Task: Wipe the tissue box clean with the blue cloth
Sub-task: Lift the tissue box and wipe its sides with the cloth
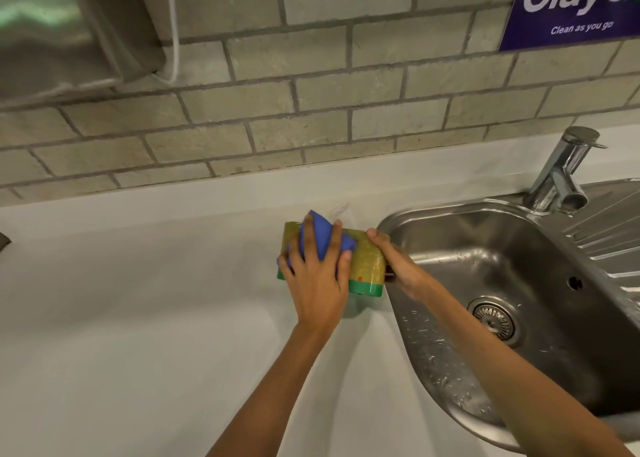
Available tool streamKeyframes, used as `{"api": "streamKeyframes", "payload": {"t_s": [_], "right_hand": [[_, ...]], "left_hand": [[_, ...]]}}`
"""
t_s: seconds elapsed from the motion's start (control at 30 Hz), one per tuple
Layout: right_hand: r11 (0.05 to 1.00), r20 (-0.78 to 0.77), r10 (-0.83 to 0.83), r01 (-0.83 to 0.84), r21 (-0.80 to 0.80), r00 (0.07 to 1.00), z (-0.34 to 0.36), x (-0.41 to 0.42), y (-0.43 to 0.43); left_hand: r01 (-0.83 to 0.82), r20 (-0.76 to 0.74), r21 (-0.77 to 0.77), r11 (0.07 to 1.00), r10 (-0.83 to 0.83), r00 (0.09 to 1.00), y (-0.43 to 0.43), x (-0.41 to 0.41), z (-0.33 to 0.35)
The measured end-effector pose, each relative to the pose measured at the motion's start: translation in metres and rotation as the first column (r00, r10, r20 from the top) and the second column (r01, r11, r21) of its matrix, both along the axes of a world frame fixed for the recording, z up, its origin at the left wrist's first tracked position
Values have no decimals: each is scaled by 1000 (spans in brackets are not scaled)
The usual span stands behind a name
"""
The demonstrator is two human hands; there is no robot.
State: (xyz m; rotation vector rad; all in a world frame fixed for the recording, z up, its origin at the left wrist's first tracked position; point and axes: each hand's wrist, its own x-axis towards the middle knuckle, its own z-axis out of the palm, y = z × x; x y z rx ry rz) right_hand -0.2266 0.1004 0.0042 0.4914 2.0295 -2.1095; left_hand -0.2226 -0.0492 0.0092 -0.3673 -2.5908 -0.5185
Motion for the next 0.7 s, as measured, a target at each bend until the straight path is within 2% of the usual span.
{"api": "streamKeyframes", "payload": {"t_s": [0.07, 0.1, 0.23, 0.3, 0.37, 0.47, 0.53, 0.7], "right_hand": [[1000, 4, -4, 4, -7, 1000, 0, -2, 2], [1000, 10, -2, 2, -8, 1000, 0, -2, 2], [1000, 24, 15, -15, 10, 1000, 2, -2, -1], [1000, 19, 4, -4, 2, 1000, 2, -2, -4], [1000, 6, -9, 9, -9, 1000, 2, -2, -4], [1000, 11, -8, 8, 2, 1000, 1, 0, -1], [1000, 17, 8, -8, 8, 1000, 2, 0, 1], [1000, 26, 18, -17, -16, 999, 6, 2, -5]], "left_hand": [[67, -29, -77, 995, -69, 997, -15, 9, -11], [68, -37, -64, 996, -70, 997, -22, 9, -14], [-100, 29, 147, 984, 97, 995, -21, -9, 0], [-139, 54, 175, 975, 131, 990, -3, -13, 7], [-60, 42, 127, 990, 55, 998, 11, -6, 10], [94, -32, -43, 995, -95, 995, 5, 14, -6], [110, -45, -67, 992, -113, 993, -14, 16, -15], [-155, 71, 163, 974, 145, 987, -15, -14, 2]]}}
